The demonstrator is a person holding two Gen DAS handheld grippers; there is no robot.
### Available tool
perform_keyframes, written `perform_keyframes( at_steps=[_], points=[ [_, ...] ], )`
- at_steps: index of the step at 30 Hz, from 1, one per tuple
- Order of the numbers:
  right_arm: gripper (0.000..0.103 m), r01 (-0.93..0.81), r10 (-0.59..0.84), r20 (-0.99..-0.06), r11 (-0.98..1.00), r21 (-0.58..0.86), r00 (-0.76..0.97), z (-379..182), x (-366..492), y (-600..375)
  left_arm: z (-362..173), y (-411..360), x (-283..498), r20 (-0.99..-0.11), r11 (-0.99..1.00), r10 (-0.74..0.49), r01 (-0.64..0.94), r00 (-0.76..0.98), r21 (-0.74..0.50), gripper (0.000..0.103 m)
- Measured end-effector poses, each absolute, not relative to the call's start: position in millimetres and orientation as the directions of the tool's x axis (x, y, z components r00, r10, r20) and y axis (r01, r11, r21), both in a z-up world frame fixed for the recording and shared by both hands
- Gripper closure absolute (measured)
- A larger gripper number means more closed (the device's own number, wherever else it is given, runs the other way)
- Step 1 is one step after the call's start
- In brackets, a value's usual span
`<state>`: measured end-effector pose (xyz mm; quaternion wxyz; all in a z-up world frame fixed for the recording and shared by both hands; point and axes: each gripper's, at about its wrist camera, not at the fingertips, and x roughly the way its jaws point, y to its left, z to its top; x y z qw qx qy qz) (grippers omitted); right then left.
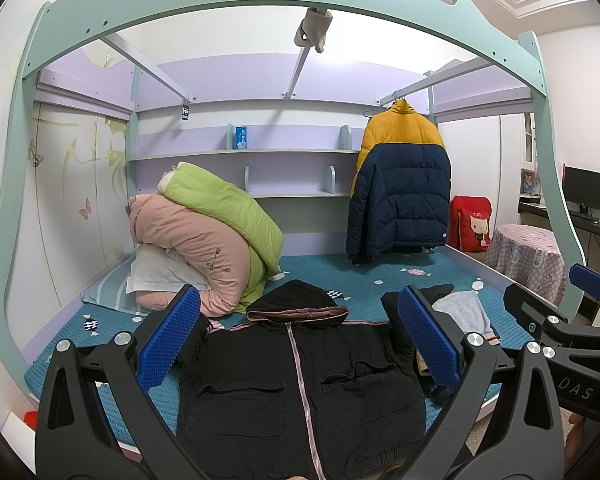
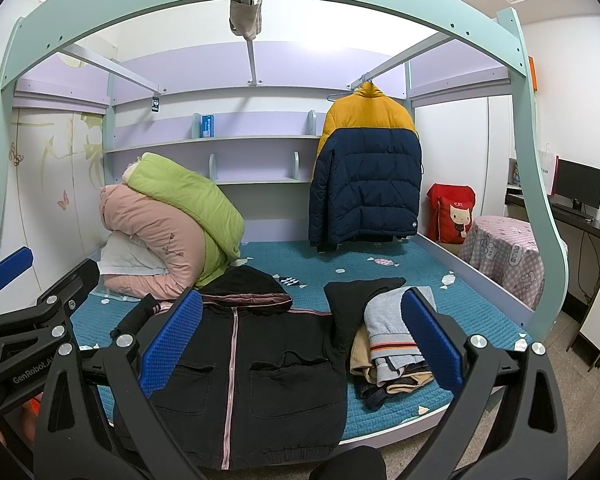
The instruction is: Fold large clothes
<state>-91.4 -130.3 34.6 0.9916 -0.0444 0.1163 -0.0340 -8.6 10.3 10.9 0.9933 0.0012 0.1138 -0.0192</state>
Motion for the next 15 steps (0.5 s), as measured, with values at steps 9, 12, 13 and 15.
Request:
perform_keyframes(
  at_steps=[9, 12, 13, 15],
  points=[
    [0.007, 0.054, -0.075, -0.234, 0.994, -0.095, 0.969, 32, -90, -129, 15, 15, -8, -0.229, 0.999, -0.034, 0.035, 0.973, 0.000, 0.004],
    [0.007, 0.053, -0.075, -0.242, 0.994, -0.098, 0.967, 30, -85, -128, 15, 18, -4, -0.233, 0.999, -0.032, 0.034, 0.972, 0.004, 0.004],
    [0.007, 0.053, -0.076, -0.246, 0.994, -0.100, 0.966, 30, -82, -127, 15, 19, -2, -0.235, 0.999, -0.032, 0.034, 0.971, 0.004, 0.004],
    [0.007, 0.053, -0.078, -0.255, 0.993, -0.104, 0.964, 28, -77, -126, 10, 21, 7, -0.246, 0.999, -0.031, 0.033, 0.969, 0.002, 0.004]
  ],
)
